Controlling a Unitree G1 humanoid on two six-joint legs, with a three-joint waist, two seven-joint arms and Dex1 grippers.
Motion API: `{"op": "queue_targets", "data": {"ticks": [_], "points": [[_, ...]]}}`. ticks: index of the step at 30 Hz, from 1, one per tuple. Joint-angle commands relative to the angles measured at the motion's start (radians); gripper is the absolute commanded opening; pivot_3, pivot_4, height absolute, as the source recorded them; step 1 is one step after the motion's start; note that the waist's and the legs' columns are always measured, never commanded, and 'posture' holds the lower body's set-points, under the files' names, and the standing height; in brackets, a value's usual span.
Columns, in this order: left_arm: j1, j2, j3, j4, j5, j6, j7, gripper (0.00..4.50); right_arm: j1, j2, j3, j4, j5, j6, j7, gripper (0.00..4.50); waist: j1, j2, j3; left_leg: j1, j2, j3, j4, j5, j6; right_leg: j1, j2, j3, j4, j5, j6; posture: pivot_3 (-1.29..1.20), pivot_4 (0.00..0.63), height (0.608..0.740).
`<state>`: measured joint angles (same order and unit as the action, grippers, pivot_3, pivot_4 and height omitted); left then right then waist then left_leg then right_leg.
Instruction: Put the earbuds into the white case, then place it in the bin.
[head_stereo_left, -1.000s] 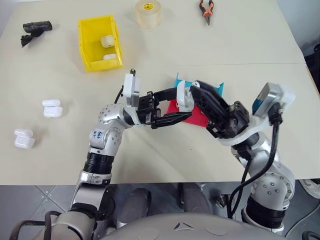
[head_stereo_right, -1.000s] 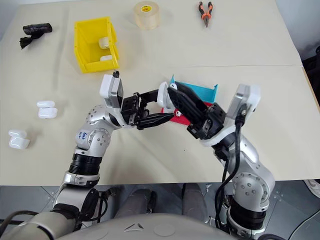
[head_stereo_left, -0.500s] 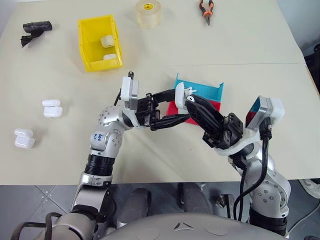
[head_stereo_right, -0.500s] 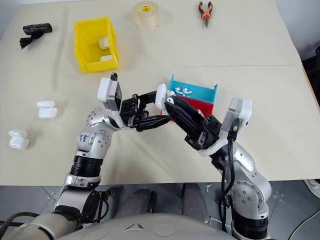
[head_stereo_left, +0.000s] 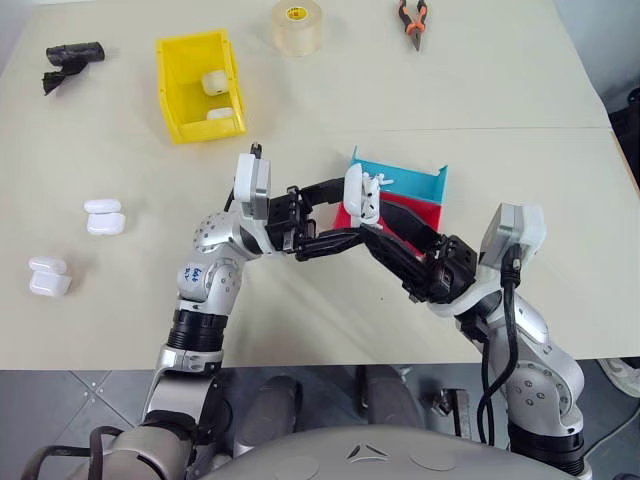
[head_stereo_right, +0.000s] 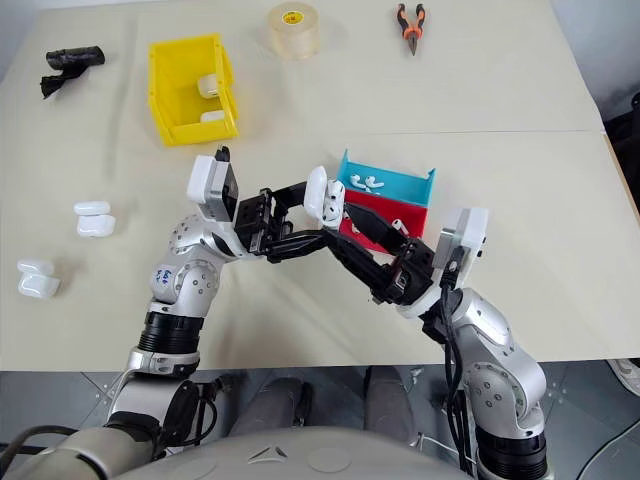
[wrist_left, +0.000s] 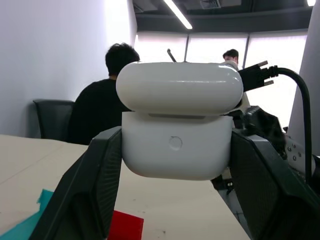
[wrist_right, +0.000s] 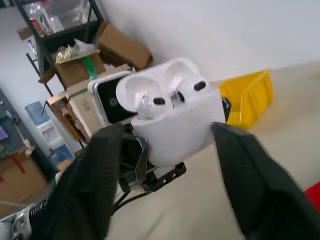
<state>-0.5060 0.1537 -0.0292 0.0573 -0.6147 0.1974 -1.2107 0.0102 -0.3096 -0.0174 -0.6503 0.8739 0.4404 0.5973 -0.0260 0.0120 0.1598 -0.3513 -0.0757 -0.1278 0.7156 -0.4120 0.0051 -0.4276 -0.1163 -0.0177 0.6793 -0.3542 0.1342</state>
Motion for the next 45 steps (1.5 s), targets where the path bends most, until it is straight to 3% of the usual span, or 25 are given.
{"op": "queue_targets", "data": {"ticks": [1, 2, 9, 10, 13, 17, 23, 27, 32, 38, 41, 45], "points": [[-0.017, 0.016, -0.004, -0.028, -0.004, -0.011, -0.01, 2.8, -0.009, -0.055, -0.047, 0.003, 0.011, 0.007, 0.018, 4.2, 0.0, 0.0, 0.0, 0.0, 0.0, 0.0, 0.0, 0.0, 0.0, 0.0, 0.0, 0.0, 0.0, 0.0, 0.0, 0.0, 0.15, 0.74], [-0.016, 0.028, -0.005, -0.024, 0.011, -0.018, -0.007, 2.8, -0.006, -0.077, -0.07, 0.006, 0.031, 0.013, 0.026, 4.49, 0.001, 0.0, 0.0, 0.0, 0.0, 0.0, 0.0, 0.0, 0.0, 0.0, 0.0, 0.0, 0.0, 0.0, 0.0, 0.0, 0.15, 0.74], [-0.059, 0.16, -0.07, 0.03, 0.265, -0.198, 0.028, 2.8, -0.008, -0.355, -0.183, 0.042, 0.019, 0.106, 0.112, 4.49, 0.002, 0.0, 0.0, 0.0, 0.0, 0.001, 0.0, 0.0, 0.0, 0.001, 0.001, 0.0, -0.001, 0.0, 0.0, 0.0, 0.15, 0.74], [-0.067, 0.173, -0.083, 0.034, 0.282, -0.215, 0.019, 2.8, -0.02, -0.381, -0.187, 0.044, 0.02, 0.113, 0.128, 4.31, 0.002, 0.0, 0.0, 0.0, 0.0, 0.002, -0.001, 0.0, 0.0, 0.001, 0.0, 0.0, -0.002, 0.0, 0.0, 0.0, 0.15, 0.74], [-0.096, 0.219, -0.142, 0.036, 0.36, -0.235, 0.01, 2.8, -0.1, -0.456, -0.187, 0.048, 0.059, 0.168, 0.165, 3.57, 0.001, 0.0, 0.0, 0.0, 0.0, 0.002, 0.0, -0.001, 0.001, 0.001, 0.0, 0.0, -0.002, 0.0, 0.0, 0.0, 0.15, 0.74], [-0.134, 0.23, -0.197, 0.018, 0.416, -0.194, 0.039, 2.8, -0.247, -0.529, -0.139, 0.032, 0.112, 0.286, 0.152, 2.23, 0.003, 0.0, 0.0, -0.001, 0.001, 0.002, 0.0, -0.001, 0.001, 0.001, 0.0, -0.001, -0.002, 0.0, 0.001, 0.0, 0.15, 0.74], [-0.149, 0.228, -0.25, -0.022, 0.441, -0.101, 0.062, 2.8, -0.448, -0.494, -0.05, 0.016, 0.197, 0.449, 0.016, 0.1, 0.007, -0.001, 0.0, -0.001, 0.001, 0.001, 0.001, -0.001, 0.002, 0.001, 0.0, 0.0, -0.002, 0.0, 0.001, 0.0, 0.15, 0.74], [-0.139, 0.221, -0.258, -0.044, 0.432, -0.078, 0.073, 2.8, -0.516, -0.465, 0.006, 0.004, 0.224, 0.535, -0.054, 0.01, 0.012, -0.001, 0.0, -0.002, 0.001, 0.001, 0.003, -0.001, 0.002, 0.0, -0.001, 0.0, -0.002, 0.0, 0.001, 0.0, 0.15, 0.74], [-0.12, 0.223, -0.227, -0.061, 0.402, -0.093, 0.082, 2.8, -0.413, -0.492, -0.011, 0.027, 0.139, 0.523, -0.051, 0.01, 0.028, -0.001, 0.0, -0.002, 0.0, 0.0, 0.003, -0.001, 0.003, 0.0, -0.002, 0.0, -0.002, 0.0, 0.001, 0.0, 0.15, 0.74], [-0.087, 0.234, -0.163, -0.071, 0.336, -0.108, 0.076, 2.8, -0.216, -0.484, -0.156, 0.115, 0.036, 0.317, 0.102, 0.01, 0.028, -0.001, 0.0, -0.002, -0.001, 0.001, 0.002, -0.002, 0.004, 0.0, -0.001, -0.001, -0.002, 0.001, 0.002, 0.0, 0.15, 0.74], [-0.065, 0.232, -0.132, -0.088, 0.29, -0.077, 0.085, 2.8, -0.158, -0.423, -0.211, 0.142, 0.0, 0.17, 0.179, 0.01, 0.024, -0.001, 0.0, -0.002, 0.0, 0.002, 0.002, -0.002, 0.004, 0.0, -0.001, -0.001, -0.002, 0.001, 0.002, 0.0, 0.15, 0.74], [0.006, 0.216, -0.016, -0.113, 0.244, -0.021, 0.229, 2.8, -0.07, -0.316, -0.228, 0.159, -0.172, -0.15, 0.271, 0.01, 0.021, -0.001, 0.0, 0.0, 0.001, 0.003, 0.002, -0.002, 0.004, 0.0, 0.0, 0.0, -0.001, 0.001, 0.002, 0.0, 0.15, 0.74]]}}
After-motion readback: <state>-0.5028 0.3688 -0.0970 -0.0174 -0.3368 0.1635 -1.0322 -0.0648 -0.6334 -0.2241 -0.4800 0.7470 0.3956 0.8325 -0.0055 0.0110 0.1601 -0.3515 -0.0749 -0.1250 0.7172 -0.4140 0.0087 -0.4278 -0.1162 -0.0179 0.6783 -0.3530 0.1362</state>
